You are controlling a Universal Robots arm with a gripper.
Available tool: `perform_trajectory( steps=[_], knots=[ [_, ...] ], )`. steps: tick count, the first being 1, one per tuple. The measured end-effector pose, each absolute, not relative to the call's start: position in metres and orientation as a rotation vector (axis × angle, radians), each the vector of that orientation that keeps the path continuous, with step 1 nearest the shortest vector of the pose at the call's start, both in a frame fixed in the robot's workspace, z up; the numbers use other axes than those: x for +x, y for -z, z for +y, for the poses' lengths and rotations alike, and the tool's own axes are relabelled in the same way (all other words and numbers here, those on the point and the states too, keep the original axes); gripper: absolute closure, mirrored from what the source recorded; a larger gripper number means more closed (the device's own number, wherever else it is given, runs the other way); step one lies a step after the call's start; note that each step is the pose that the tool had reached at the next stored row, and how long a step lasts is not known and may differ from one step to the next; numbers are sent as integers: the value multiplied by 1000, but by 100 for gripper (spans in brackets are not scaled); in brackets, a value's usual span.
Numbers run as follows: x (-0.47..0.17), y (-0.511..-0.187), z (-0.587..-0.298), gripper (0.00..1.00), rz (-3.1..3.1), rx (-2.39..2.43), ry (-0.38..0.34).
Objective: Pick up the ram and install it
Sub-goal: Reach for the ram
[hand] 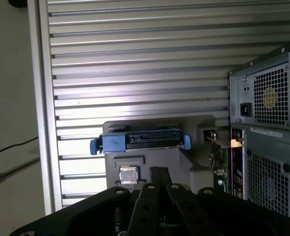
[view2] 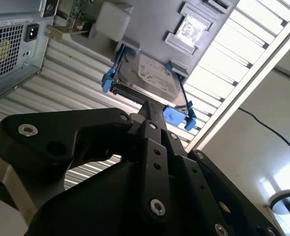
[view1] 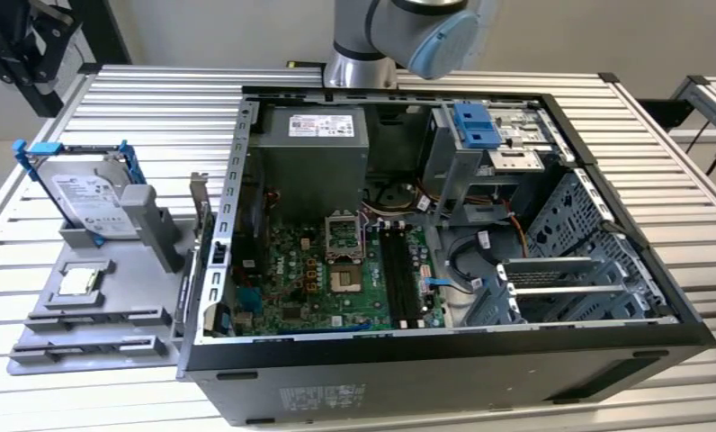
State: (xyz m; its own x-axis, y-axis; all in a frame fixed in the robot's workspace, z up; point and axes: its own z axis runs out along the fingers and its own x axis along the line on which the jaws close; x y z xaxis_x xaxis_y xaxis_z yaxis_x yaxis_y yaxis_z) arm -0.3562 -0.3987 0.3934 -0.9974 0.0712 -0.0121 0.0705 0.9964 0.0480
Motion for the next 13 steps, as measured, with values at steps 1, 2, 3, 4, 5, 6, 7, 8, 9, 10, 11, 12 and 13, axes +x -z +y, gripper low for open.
perform_trajectory(
  steps=[1,2,3,4,5,6,7,8,9,10,11,12,13],
  knots=[
    [-356,-393,-400,100,3125,111,-74],
    [-356,-393,-403,100,3125,112,-74],
    [-356,-393,-408,100,3125,111,-75],
    [-356,-393,-413,100,3125,111,-74],
    [-356,-393,-417,100,3125,111,-74],
    [-356,-392,-422,100,3125,111,-74],
    [-356,-392,-426,100,3125,111,-74],
    [-356,-392,-431,100,3125,111,-74],
    [-357,-392,-435,100,3125,111,-74],
    [-357,-391,-440,100,3125,111,-74],
    [-357,-391,-445,100,3125,111,-74],
    [-358,-390,-449,100,3125,111,-74],
    [-358,-390,-453,100,3125,111,-74]
  ],
)
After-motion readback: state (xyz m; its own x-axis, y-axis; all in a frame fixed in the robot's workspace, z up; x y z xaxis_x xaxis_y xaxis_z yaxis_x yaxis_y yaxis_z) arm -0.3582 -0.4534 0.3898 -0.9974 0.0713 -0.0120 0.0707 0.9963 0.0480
